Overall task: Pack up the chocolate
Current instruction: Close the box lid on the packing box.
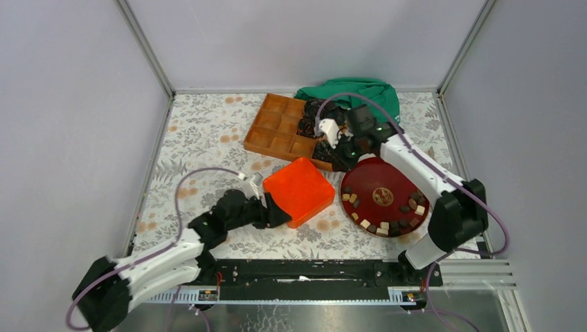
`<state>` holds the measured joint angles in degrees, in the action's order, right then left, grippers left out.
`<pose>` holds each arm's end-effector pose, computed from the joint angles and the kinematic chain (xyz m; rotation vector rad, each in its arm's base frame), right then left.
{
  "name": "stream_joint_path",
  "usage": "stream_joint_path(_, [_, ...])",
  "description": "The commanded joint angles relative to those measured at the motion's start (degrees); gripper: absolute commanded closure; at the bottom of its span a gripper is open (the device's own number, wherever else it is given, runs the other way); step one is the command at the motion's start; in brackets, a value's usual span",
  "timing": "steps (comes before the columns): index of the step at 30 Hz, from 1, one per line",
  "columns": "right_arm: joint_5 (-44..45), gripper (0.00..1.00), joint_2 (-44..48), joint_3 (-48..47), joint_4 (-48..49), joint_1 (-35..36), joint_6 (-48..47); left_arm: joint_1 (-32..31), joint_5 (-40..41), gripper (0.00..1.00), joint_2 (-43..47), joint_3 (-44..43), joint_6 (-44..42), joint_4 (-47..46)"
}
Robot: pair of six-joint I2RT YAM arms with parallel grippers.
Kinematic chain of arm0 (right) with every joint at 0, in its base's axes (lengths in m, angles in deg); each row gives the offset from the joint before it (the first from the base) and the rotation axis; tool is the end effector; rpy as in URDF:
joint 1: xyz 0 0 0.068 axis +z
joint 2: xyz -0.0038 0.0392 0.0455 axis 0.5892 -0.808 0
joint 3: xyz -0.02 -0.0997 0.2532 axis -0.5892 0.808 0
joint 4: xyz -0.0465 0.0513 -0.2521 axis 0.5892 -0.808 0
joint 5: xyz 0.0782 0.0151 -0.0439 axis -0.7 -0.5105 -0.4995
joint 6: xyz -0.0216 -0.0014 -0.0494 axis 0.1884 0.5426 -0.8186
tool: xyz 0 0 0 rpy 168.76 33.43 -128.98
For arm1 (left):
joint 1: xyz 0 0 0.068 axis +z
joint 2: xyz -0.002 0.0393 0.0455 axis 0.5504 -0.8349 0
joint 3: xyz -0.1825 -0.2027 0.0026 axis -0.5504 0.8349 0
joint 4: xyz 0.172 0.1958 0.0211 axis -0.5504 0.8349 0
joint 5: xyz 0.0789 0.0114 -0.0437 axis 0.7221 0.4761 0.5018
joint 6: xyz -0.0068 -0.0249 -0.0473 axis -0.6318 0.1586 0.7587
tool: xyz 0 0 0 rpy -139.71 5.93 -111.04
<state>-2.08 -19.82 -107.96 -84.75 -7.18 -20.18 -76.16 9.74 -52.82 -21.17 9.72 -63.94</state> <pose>0.2967 0.1787 0.2720 -1.4199 2.0790 0.4410 0.1265 -0.1327 0.1616 0.0672 2.3118 -1.2800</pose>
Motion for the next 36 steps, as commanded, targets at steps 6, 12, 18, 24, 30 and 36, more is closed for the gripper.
stream_joint_path(6, [-19.47,0.66,11.59,0.98,-7.85,-7.27,-6.28,-0.12,28.50,0.51,7.31,-27.87,-18.07,37.86])
stream_joint_path(12, [-20.19,0.66,14.36,2.79,-5.83,-9.77,-4.16,0.02,30.69,0.92,-13.67,-47.91,-31.97,51.29])
stream_joint_path(18, [-21.36,0.66,16.31,6.53,-2.73,-12.08,-2.47,0.50,28.11,1.00,-21.27,-52.15,-36.20,52.15])
stream_joint_path(24, [-21.91,0.66,18.30,9.12,-1.60,-12.95,-2.15,3.36,24.02,1.00,-34.10,-45.46,-36.74,47.60])
stream_joint_path(30, [-22.74,0.66,21.92,10.13,-1.71,-15.28,-2.19,4.66,25.29,1.00,-33.34,-46.84,-35.35,47.12])
stream_joint_path(36, [-16.95,0.61,28.46,7.11,-4.61,-21.24,-3.71,4.83,23.49,0.37,-10.09,-49.17,-33.14,41.28])
